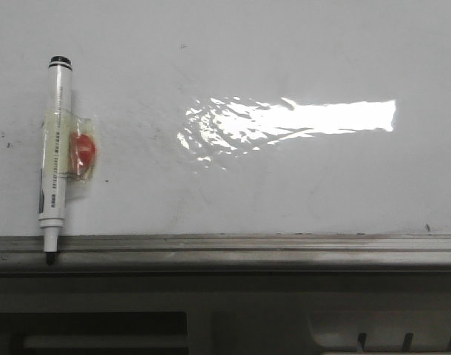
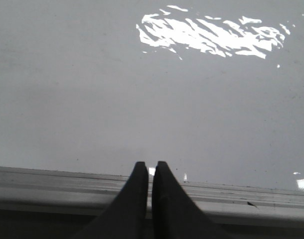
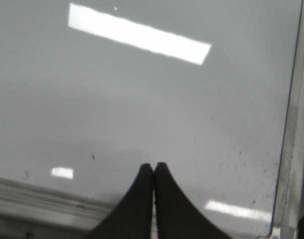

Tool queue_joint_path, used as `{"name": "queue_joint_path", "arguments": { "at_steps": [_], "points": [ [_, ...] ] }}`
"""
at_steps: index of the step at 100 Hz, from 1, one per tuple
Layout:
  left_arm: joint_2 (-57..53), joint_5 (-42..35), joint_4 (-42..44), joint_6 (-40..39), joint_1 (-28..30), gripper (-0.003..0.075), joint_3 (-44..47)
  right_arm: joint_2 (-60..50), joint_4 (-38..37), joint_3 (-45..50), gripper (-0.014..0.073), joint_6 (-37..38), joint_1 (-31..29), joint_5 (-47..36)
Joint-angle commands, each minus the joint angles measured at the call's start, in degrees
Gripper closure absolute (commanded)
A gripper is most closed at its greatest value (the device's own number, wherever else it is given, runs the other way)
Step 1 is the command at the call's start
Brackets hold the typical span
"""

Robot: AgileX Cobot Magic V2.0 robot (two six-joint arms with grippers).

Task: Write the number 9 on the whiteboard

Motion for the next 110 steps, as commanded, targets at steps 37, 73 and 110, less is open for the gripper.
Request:
{"name": "queue_joint_path", "arguments": {
  "at_steps": [37,73,110],
  "points": [
    [-1.8,-14.7,-31.0,0.0,0.1,0.0738,1.8,-1.4,32.6,1.6,0.0667,0.9,0.0,-19.5],
    [-1.7,-20.4,-33.2,0.0,0.1,0.0739,0.7,-1.3,53.8,-1.2,0.0667,0.9,0.0,-18.7],
    [12.6,2.0,-21.2,4.6,0.1,0.0739,-17.2,8.7,41.3,-21.8,0.0647,-1.3,0.0,8.6]
  ]
}}
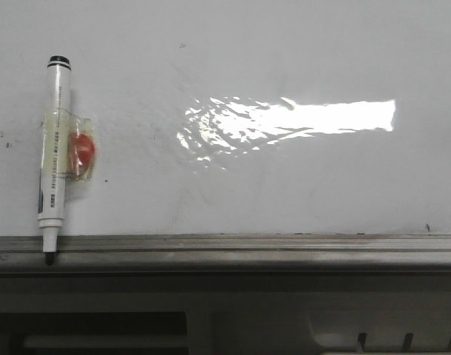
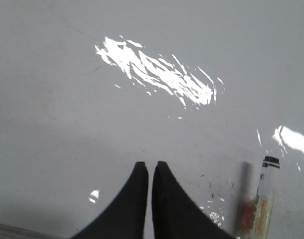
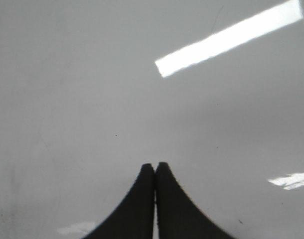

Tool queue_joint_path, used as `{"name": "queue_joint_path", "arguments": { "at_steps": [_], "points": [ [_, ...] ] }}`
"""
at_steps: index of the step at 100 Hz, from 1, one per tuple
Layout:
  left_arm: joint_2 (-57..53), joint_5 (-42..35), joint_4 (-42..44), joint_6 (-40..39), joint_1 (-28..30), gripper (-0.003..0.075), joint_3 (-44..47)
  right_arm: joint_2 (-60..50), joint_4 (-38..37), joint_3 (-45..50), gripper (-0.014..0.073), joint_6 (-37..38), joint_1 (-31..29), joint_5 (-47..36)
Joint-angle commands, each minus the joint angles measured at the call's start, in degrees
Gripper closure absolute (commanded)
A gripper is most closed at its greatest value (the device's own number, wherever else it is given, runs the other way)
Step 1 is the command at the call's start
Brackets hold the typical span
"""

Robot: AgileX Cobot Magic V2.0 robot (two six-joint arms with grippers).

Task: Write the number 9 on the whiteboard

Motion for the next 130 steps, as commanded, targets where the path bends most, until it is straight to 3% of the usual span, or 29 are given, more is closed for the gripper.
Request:
{"name": "queue_joint_path", "arguments": {
  "at_steps": [1,12,20,37,46,56,74,97,109,130],
  "points": [
    [5.6,1.9,0.7,3.9,0.1,0.0739,-5.8,4.4,-2.9,-6.8,0.0647,-1.0,0.0,1.8],
    [11.0,7.0,0.6,7.5,0.1,0.0738,-10.4,7.3,-2.9,-10.4,0.0638,-1.2,0.0,2.2],
    [14.7,10.3,0.4,9.5,0.1,0.0713,-12.7,8.6,-2.9,-11.7,0.0569,-2.8,0.0,2.2],
    [18.5,12.1,-1.5,10.7,-2.1,0.0425,-14.0,9.4,-2.9,-12.2,0.0249,-3.4,0.0,3.5],
    [19.5,12.3,-3.3,10.7,-3.6,0.0363,-14.0,9.4,-2.9,-12.2,0.0163,-3.5,0.0,4.6],
    [21.2,12.3,-5.9,11.9,-6.1,0.0363,-14.0,9.4,-2.9,-12.2,0.0171,-3.7,0.0,5.6],
    [26.6,11.3,-17.1,22.8,-10.7,0.0363,-14.0,9.4,-2.9,-12.2,0.0171,-4.8,0.0,5.6],
    [36.6,6.3,-24.2,24.5,-15.4,0.0363,-14.1,9.4,-2.9,-12.2,0.0171,-5.8,0.0,5.6],
    [41.1,6.2,-29.2,30.0,-18.5,0.0363,-14.1,9.4,-2.9,-12.2,0.0171,-6.1,0.0,5.6],
    [46.4,-1.7,-38.1,36.7,-24.4,0.0363,-14.1,9.4,-2.9,-12.2,0.0171,-6.3,0.0,5.6]
  ]
}}
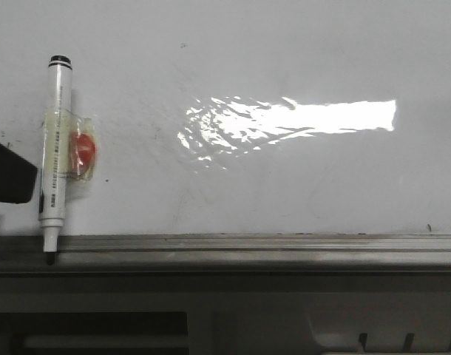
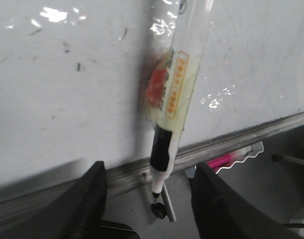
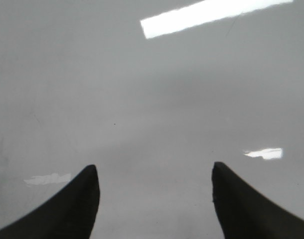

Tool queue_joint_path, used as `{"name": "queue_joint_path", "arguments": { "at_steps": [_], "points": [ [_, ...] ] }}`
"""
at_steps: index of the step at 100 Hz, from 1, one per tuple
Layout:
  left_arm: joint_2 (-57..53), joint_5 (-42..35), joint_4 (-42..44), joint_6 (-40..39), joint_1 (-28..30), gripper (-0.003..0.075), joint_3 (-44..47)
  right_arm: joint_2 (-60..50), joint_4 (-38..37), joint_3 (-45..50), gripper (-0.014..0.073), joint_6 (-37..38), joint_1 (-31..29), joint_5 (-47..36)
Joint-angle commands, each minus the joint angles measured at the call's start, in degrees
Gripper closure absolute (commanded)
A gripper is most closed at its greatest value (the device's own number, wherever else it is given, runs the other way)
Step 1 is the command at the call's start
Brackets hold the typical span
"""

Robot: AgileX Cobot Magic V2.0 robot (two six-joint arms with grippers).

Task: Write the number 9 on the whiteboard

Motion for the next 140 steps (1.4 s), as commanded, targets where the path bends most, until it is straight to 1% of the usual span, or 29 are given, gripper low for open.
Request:
{"name": "queue_joint_path", "arguments": {
  "at_steps": [1,12,49,54,60,64,65,66,72,76,79,80,81,83,98,115,122,130,140],
  "points": [
    [1.5,-6.3,-4.6,2.0,-2.4,0.0363,-2.1,1.1,-0.3,-1.9,0.0171,-0.8,0.0,-4.1],
    [3.1,-10.5,-4.8,2.0,-4.3,0.0363,-2.1,1.1,-0.3,-1.9,0.0171,-0.8,0.0,-4.1],
    [7.9,-14.2,-4.8,2.0,-4.9,0.0364,-2.2,1.1,-0.3,-1.8,0.0171,-0.8,0.0,-4.1],
    [8.1,-14.4,-4.8,2.0,-4.9,0.0375,-2.3,1.1,-0.3,-1.8,0.0171,-0.8,0.0,-4.0],
    [8.2,-14.5,-4.8,2.0,-4.9,0.0413,-2.4,1.1,-0.3,-1.8,0.0171,-0.8,0.0,-4.0],
    [8.2,-14.5,-4.8,2.0,-4.9,0.0467,-2.4,1.1,-0.2,-1.8,0.0171,-0.8,0.0,-4.0],
    [8.2,-14.5,-4.8,2.0,-4.9,0.0467,-2.4,1.1,-0.2,-1.8,0.0171,-0.8,0.0,-4.0],
    [8.2,-14.5,-4.8,2.0,-4.9,0.0494,-2.4,1.1,-0.2,-1.8,0.0171,-0.8,0.0,-4.0],
    [8.2,-14.5,-4.8,2.0,-4.9,0.0566,-2.4,1.1,-0.2,-1.8,0.0171,-0.8,0.0,-4.0],
    [8.2,-14.5,-4.8,2.0,-4.9,0.0638,-2.4,1.1,-0.2,-1.8,0.0171,-0.8,0.0,-4.0],
    [8.2,-14.7,-4.8,2.0,-4.9,0.0669,-2.4,1.1,-0.2,-1.8,0.0171,-0.8,0.0,-4.0],
    [8.2,-14.7,-4.8,2.0,-4.9,0.0699,-2.4,1.1,-0.2,-1.8,0.0171,-0.8,0.0,-4.0],
    [8.2,-14.7,-4.8,2.0,-4.9,0.0699,-2.4,1.1,-0.2,-1.8,0.0171,-0.8,0.0,-4.0],
    [8.2,-14.9,-4.8,2.0,-4.9,0.0737,-2.4,1.1,-0.2,-1.8,0.0171,-0.8,0.0,-4.0],
    [8.2,-14.8,-4.6,3.2,-4.9,0.0738,-2.4,1.1,-0.2,-1.8,0.0171,-0.8,0.0,-4.0],
    [8.2,-9.5,-4.5,8.7,-4.9,0.0738,-4.3,1.1,2.2,-1.8,0.0171,-0.9,0.0,-3.9],
    [8.2,-6.3,-4.5,12.1,-4.9,0.0738,-5.6,1.2,5.1,-2.1,0.0171,-3.9,0.0,-3.4],
    [8.2,-2.7,-4.5,15.2,-4.9,0.0738,-6.8,1.8,12.6,-3.1,0.0171,-13.3,0.2,-1.2],
    [8.2,2.6,-4.8,20.3,-4.9,0.0738,-8.3,4.5,22.3,-5.4,0.0171,-26.8,0.2,4.9]
  ]
}}
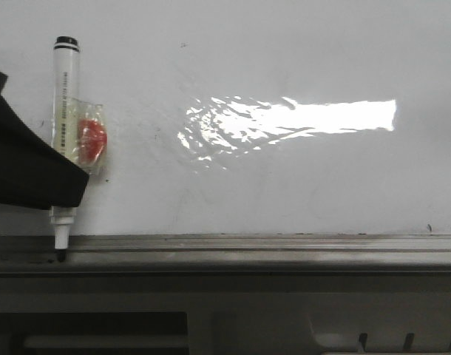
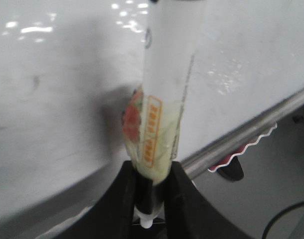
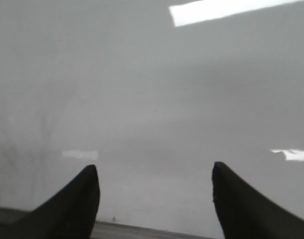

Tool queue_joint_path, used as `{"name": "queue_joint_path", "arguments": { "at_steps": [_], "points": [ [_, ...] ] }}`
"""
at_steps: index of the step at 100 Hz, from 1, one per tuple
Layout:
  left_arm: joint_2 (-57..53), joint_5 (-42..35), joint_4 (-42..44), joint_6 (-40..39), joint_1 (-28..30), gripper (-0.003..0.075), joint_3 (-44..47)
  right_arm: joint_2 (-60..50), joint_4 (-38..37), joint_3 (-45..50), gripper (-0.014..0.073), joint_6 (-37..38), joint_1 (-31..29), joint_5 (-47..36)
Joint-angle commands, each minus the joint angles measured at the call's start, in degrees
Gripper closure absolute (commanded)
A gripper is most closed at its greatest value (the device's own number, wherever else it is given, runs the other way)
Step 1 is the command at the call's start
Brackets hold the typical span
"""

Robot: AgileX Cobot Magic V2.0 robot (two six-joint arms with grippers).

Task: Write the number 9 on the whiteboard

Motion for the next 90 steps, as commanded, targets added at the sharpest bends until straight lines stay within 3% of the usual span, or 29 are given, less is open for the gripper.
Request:
{"name": "queue_joint_path", "arguments": {
  "at_steps": [1,17,38,68,90],
  "points": [
    [-0.6,3.7,-1.2,4.7,0.1,0.0738,-2.9,3.3,10.1,-3.9,0.0171,-12.4,0.2,1.1],
    [-0.6,11.6,-1.2,15.2,0.1,0.0738,-4.3,10.5,21.9,-7.6,0.0171,-28.1,0.0,10.2],
    [-0.6,20.9,-1.5,30.7,0.1,0.0738,-4.6,17.5,39.9,-8.2,0.0171,-50.8,1.7,15.1],
    [-0.6,20.9,-2.5,39.5,0.1,0.0738,-4.6,26.4,42.1,-9.3,0.0171,-56.7,15.8,11.5],
    [-0.6,21.7,-8.5,51.3,0.1,0.0738,-4.6,33.9,42.1,-12.1,0.0170,-58.2,27.8,4.3]
  ]
}}
